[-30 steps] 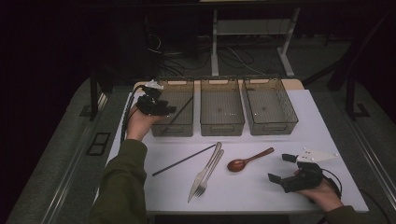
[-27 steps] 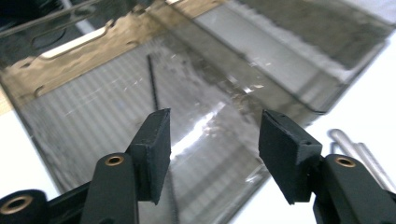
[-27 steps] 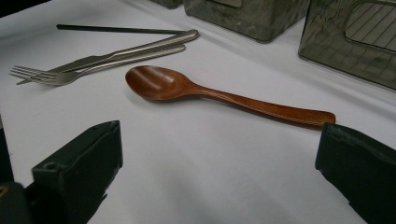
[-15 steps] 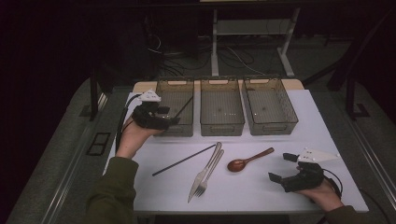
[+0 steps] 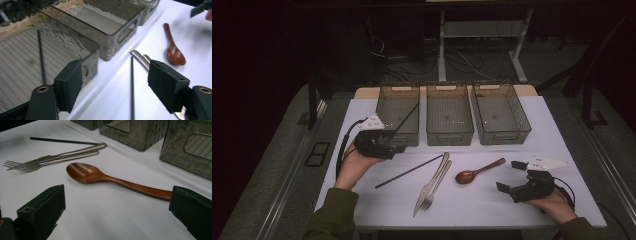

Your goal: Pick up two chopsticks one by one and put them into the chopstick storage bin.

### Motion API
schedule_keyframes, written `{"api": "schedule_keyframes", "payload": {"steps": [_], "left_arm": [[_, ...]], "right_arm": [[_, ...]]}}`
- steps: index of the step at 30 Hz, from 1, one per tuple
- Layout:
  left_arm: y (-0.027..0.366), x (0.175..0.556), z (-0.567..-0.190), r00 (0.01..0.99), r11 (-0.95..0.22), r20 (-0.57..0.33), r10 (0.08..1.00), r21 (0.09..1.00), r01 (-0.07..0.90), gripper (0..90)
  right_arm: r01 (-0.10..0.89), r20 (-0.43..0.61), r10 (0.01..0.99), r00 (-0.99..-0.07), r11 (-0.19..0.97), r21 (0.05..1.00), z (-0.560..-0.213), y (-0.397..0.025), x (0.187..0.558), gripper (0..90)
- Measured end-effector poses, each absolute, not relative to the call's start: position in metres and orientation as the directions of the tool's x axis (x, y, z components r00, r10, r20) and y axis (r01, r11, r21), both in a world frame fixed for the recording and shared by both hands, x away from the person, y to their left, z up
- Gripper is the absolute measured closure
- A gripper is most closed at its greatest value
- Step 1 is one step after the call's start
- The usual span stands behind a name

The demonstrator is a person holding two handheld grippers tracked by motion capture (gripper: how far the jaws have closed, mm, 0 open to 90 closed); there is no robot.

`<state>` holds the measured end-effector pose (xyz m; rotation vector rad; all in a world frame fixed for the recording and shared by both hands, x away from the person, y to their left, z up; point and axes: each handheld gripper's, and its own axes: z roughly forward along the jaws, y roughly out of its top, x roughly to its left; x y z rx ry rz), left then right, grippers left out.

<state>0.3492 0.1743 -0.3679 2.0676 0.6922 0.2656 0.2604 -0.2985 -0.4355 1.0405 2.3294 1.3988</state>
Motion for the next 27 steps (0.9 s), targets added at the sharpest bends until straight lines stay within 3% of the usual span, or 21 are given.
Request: {"api": "schedule_keyframes", "payload": {"steps": [15,26,27], "left_arm": [[0.179,0.319,-0.397,0.845,-0.438,-0.077,0.53,0.828,0.35,28.4],[0.184,0.304,-0.418,0.856,-0.485,-0.066,0.513,0.8,0.353,48.2],[0.184,0.304,-0.422,0.854,-0.493,-0.066,0.516,0.792,0.359,53.4]], "right_arm": [[0.461,0.157,0.663,-0.732,0.312,0.831,-0.442,-0.295,0.258,0.1],[0.459,0.155,0.662,-0.733,0.315,0.831,-0.444,-0.295,0.257,0.1],[0.459,0.153,0.662,-0.733,0.316,0.83,-0.444,-0.295,0.257,0.1]]}}
